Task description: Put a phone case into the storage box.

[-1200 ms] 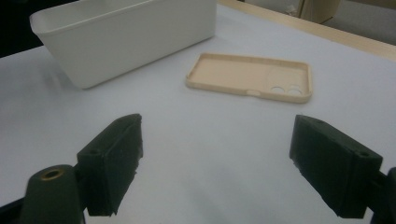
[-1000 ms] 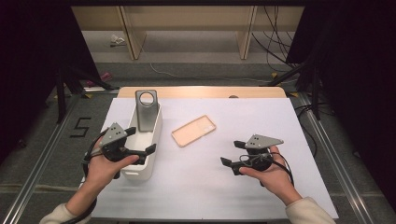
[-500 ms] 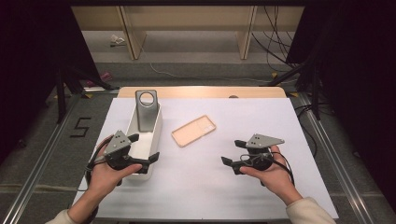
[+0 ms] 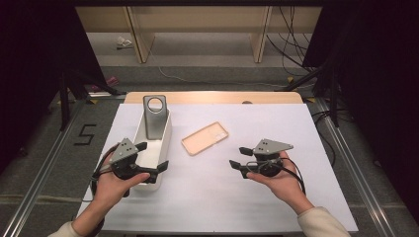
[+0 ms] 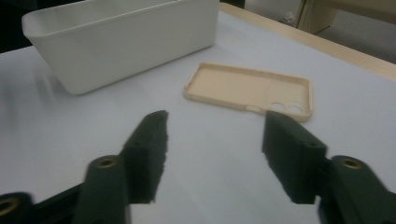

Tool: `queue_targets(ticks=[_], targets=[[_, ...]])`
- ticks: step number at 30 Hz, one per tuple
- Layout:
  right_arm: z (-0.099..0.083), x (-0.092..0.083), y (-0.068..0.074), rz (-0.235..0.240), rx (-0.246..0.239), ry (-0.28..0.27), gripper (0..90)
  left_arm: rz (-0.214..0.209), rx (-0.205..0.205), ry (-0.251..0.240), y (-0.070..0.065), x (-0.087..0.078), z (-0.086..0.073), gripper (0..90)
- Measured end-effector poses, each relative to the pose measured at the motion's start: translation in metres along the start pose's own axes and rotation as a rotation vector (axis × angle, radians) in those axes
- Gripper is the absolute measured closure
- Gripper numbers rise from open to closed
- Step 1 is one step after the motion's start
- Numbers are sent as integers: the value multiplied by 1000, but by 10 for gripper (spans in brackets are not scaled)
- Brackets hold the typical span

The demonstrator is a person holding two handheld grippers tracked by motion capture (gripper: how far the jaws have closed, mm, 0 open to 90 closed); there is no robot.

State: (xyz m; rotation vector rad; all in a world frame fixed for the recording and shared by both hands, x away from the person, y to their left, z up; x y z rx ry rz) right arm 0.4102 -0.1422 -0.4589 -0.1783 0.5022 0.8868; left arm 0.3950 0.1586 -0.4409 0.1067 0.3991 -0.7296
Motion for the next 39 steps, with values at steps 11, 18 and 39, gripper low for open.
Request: queue_targets(ticks=[11,18,39], targets=[[19,55,10,24,15,104,900,-8,4,-3,-2,0,1,0],[22,104,24,32,-9,175,900,-11,9,0,-3,0,0,0],[24,174,11,-45,5,280,900,-21,10,8,-6,2,-2,1]])
Point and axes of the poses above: each handheld gripper's, and its own axes: x roughly forward along the jaws, z roughly out of its top, y roughly to its left, the point moved 7 cm from there along x, roughly forward along the jaws, and after that the axes turned 2 degrees about x, right-handed, at the moved point
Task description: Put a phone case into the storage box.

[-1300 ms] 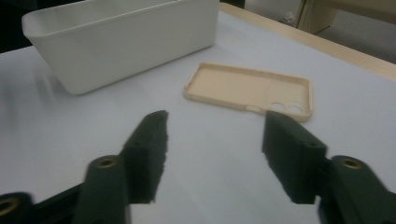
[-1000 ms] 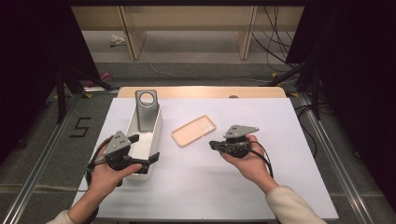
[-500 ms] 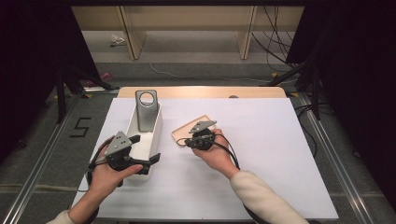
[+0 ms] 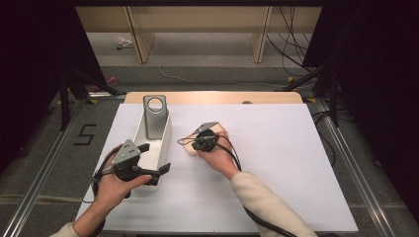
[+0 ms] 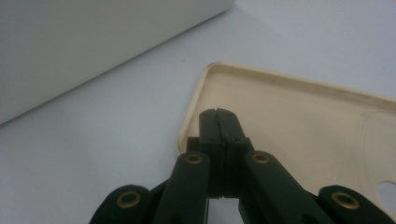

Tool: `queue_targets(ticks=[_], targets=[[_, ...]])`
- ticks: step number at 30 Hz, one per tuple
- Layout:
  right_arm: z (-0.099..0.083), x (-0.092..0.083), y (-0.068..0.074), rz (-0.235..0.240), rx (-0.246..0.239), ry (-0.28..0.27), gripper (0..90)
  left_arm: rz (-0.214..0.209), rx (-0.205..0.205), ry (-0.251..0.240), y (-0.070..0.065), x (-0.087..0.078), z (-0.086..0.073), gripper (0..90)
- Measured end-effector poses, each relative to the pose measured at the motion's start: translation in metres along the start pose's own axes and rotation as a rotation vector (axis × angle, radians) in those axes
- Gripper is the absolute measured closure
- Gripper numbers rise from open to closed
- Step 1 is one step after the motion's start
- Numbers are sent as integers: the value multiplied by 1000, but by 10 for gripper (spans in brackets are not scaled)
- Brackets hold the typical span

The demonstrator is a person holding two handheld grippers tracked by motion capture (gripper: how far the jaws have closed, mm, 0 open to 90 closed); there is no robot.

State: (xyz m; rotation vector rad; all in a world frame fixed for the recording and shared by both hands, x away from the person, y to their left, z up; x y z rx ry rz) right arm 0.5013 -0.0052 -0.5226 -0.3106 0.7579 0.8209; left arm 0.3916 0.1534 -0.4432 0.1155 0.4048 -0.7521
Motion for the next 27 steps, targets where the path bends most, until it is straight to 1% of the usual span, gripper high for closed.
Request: queue_targets(ticks=[4,8,14,17,24,26,27], targets=[[-1,6,0,-3,11,15,900,-5,-3,3,0,0,-1,1],[-2,10,-1,-7,9,34,900,-9,4,7,0,1,-1,2],[-5,12,-3,-6,12,56,900,-10,4,6,-1,1,-1,2],[-7,13,-6,-2,26,60,900,-8,0,8,0,1,-2,2],[-13,6,-10,-2,1,88,900,-11,1,9,-2,2,-2,2],[-16,2,-11,-2,-17,103,900,-12,3,10,-2,2,-2,2],[-18,0,-12,-4,-33,108,900,-12,6,11,-2,2,-3,2]])
Point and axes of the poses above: each handheld gripper's, and its own axes: x roughly forward along the jaws, z roughly out of its top, y roughly to its left, the point moved 7 cm from there along x, roughly forward along the jaws, and after that the axes turned 2 degrees about x, right-handed, at the moved point
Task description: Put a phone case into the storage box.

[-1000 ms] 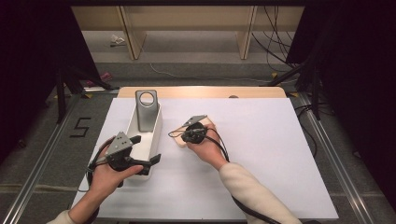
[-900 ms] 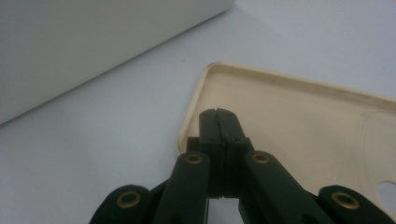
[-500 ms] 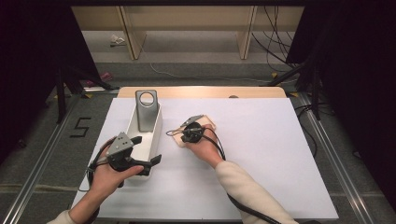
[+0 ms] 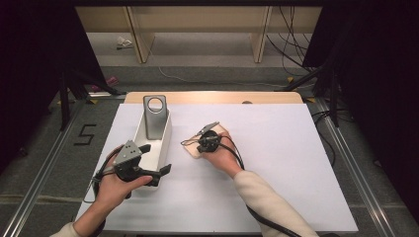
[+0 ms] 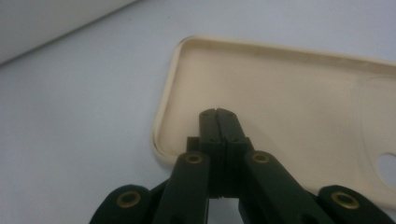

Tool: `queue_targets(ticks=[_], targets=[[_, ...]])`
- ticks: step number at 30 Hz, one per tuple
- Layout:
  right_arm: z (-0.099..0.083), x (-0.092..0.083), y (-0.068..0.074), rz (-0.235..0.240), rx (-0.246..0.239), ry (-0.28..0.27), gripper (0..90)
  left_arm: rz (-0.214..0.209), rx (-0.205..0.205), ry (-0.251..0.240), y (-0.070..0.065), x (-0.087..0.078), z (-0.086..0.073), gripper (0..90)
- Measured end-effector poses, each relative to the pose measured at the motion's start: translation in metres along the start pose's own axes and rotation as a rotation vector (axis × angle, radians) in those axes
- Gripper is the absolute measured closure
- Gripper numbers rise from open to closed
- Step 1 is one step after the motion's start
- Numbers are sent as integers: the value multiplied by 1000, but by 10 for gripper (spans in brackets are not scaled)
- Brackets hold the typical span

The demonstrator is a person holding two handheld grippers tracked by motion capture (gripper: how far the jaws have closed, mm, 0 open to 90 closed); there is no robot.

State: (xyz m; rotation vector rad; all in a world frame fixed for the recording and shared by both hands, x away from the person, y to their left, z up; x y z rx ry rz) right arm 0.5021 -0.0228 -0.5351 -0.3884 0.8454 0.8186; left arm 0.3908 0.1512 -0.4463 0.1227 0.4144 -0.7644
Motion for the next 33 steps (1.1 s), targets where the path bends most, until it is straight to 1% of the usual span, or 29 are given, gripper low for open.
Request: queue_targets(ticks=[10,13,18,23,27,33], targets=[[-25,-23,-11,-7,-67,50,900,-4,5,4,-2,1,0,2],[-32,-30,-16,-11,-75,58,900,-4,6,6,-2,1,-1,2],[-43,-39,-25,-22,-77,64,900,-7,8,8,-4,2,-1,2],[-48,-45,-33,-36,-74,63,900,-9,7,8,-4,2,-1,2],[-49,-47,-36,-43,-73,64,900,-8,8,8,-5,2,-1,2],[-50,-47,-36,-46,-77,63,900,-13,10,10,-5,2,-2,3]])
Point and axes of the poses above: each handheld gripper's, and its own axes: x roughly forward along the jaws, z roughly out of its top, y roughly to its left, the point moved 7 cm from there along x, roughly forward along the jaws, and after that the axes turned 2 degrees about x, right-handed, at the moved point
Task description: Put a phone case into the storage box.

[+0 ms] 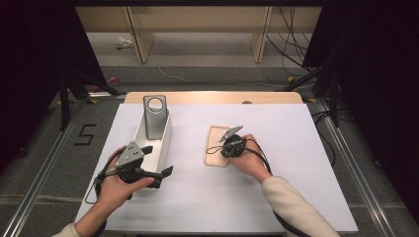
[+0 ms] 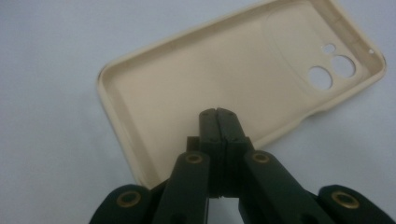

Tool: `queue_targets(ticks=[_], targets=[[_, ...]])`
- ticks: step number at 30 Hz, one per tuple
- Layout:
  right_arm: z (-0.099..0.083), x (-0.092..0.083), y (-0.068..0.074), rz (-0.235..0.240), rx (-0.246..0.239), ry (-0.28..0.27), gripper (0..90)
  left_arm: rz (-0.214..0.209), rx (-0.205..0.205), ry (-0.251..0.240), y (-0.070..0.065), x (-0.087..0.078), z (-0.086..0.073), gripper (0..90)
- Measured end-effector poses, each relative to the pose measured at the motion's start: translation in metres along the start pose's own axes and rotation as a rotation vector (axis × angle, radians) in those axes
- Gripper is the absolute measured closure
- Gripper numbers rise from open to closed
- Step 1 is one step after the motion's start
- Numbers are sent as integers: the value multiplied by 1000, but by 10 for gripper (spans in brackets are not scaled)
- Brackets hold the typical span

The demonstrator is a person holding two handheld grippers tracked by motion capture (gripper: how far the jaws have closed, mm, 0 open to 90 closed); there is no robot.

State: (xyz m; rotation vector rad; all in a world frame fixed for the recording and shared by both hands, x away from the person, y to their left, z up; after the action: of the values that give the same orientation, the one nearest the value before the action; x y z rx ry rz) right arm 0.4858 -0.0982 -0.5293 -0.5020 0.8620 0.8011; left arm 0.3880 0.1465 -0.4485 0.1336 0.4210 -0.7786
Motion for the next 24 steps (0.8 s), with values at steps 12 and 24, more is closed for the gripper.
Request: queue_targets(ticks=[12,24], targets=[[-1,-1,-1,-3,3,-12,900,-10,9,2,-3,0,-2,3],[4,-19,8,19,-83,-8,603,-9,28,12,-5,-3,-8,3]])
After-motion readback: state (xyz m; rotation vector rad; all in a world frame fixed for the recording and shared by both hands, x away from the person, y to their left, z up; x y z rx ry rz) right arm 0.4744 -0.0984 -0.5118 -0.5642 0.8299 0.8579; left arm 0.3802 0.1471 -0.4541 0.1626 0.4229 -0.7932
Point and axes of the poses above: each handheld gripper's, and its own axes: x roughly forward along the jaws, z roughly out of its top, y roughly to its left, the point moved 7 cm from there along x, roughly forward along the jaws, and after that the axes turned 2 degrees about x, right-handed, at the moved point
